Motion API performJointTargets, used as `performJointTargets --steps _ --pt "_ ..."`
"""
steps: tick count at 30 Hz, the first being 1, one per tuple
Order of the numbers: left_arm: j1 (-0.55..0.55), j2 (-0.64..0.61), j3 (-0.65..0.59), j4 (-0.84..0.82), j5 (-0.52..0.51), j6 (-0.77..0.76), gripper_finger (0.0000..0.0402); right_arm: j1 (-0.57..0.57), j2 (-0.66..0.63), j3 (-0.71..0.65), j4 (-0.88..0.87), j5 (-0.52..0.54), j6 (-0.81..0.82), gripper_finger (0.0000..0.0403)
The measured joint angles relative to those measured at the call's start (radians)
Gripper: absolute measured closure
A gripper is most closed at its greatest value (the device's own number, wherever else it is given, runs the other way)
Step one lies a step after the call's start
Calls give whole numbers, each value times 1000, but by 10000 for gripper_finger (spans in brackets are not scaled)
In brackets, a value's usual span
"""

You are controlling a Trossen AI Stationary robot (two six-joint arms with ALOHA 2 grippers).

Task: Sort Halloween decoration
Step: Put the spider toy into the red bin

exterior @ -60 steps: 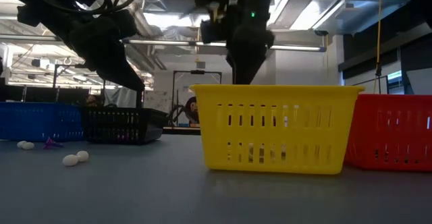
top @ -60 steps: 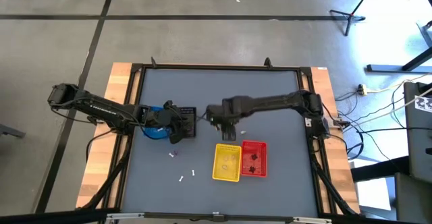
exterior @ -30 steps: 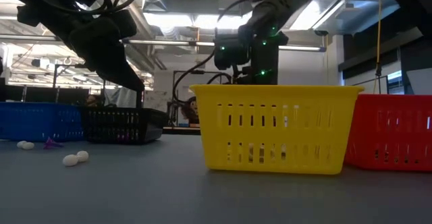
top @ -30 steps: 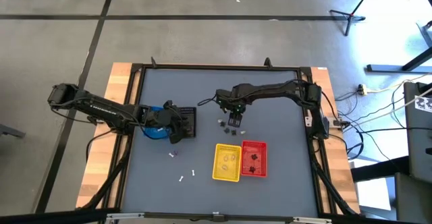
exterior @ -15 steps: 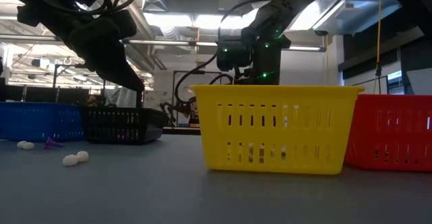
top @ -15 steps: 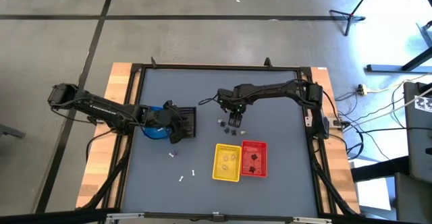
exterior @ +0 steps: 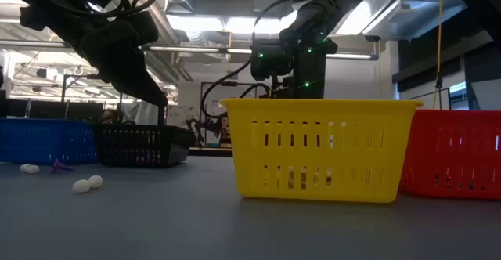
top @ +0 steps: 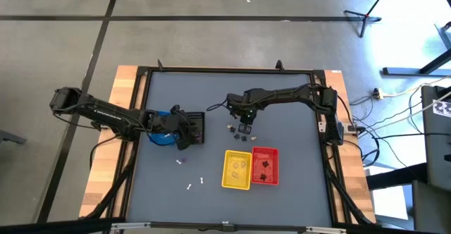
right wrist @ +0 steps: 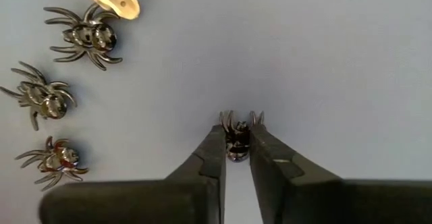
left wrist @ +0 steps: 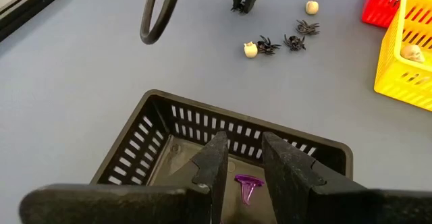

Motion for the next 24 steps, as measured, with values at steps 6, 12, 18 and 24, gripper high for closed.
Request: performJointTargets --steps 6,12,18,24 --pt "0 0 0 0 0 0 316 0 1 -1 0 -2 0 358" --pt "0 0 0 0 0 0 316 0 1 24 -28 -3 1 358" --pt "0 0 0 0 0 0 316 0 6 102 -124 -8 3 360" --pt "0 0 0 0 0 0 316 0 6 181 -238 -71 26 360"
